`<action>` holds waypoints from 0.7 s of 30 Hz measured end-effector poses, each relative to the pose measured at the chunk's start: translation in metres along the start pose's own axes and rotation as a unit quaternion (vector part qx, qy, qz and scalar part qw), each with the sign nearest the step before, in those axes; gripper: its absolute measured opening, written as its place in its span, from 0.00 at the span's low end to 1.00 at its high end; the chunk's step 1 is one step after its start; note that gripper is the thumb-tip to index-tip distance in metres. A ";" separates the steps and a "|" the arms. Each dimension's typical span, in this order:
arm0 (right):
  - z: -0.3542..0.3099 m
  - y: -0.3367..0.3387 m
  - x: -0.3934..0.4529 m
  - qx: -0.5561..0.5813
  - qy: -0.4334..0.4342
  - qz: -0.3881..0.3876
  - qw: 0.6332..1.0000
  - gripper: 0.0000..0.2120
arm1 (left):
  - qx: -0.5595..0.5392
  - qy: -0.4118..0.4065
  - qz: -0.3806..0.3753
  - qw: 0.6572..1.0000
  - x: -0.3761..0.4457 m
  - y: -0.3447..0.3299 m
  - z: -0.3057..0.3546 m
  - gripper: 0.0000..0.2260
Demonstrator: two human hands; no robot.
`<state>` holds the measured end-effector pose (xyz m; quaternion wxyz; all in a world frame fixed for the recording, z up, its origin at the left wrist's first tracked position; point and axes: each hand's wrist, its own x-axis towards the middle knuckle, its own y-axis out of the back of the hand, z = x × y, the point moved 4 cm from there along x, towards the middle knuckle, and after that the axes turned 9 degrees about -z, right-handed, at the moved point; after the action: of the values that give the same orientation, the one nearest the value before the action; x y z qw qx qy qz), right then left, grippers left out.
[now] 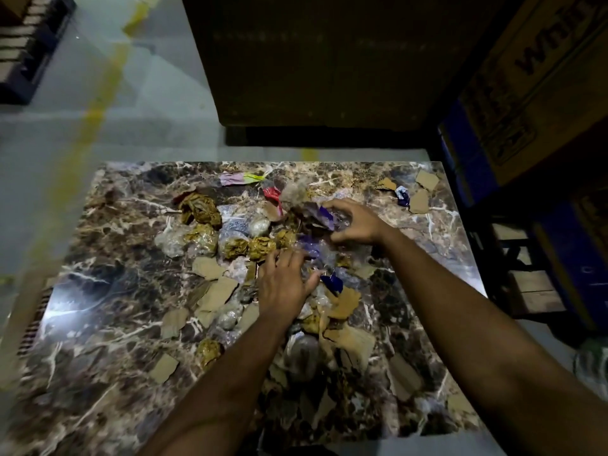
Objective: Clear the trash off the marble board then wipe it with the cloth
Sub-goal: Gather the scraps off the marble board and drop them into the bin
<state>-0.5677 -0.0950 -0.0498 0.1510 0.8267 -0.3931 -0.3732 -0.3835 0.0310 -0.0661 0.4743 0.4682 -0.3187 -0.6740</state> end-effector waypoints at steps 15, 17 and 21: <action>-0.075 -0.089 -0.097 -0.101 -0.013 0.174 0.979 0.35 | -0.038 0.004 -0.137 0.990 -0.004 -0.002 -0.013 0.32; -0.083 -0.103 -0.095 -0.150 -0.038 0.198 0.968 0.24 | -0.088 -0.011 -0.158 0.983 0.003 -0.010 -0.027 0.44; -0.078 -0.120 -0.095 -0.186 -0.041 0.223 0.956 0.18 | -0.155 -0.020 -0.127 0.979 -0.001 -0.004 -0.038 0.39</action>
<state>-0.4856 0.0518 -0.0150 0.3653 0.6593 -0.4965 -0.4305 -0.3497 0.0338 -0.0832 0.4447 0.4119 -0.1576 -0.7796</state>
